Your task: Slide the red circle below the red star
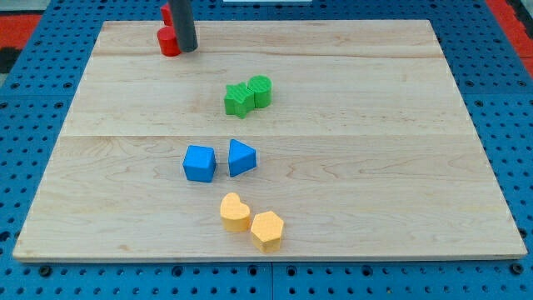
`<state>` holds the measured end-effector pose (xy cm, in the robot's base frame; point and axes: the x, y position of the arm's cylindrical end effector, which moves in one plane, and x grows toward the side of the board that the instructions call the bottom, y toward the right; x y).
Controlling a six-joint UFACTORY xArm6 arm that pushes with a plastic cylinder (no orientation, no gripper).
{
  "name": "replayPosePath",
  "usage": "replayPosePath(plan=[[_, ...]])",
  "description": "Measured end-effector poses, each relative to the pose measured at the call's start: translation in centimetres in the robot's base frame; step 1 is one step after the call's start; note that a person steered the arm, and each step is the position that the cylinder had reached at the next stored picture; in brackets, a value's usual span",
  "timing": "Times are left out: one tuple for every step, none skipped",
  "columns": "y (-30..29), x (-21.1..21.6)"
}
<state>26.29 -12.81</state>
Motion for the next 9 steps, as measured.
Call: replayPosePath(plan=[[2.0,2.1],[2.8,3.7],[1.7,3.8],[0.8,3.6],[0.5,2.4],[-0.9,2.7],[-3.3,2.8],[-4.9,1.9],[-5.1,0.6]])
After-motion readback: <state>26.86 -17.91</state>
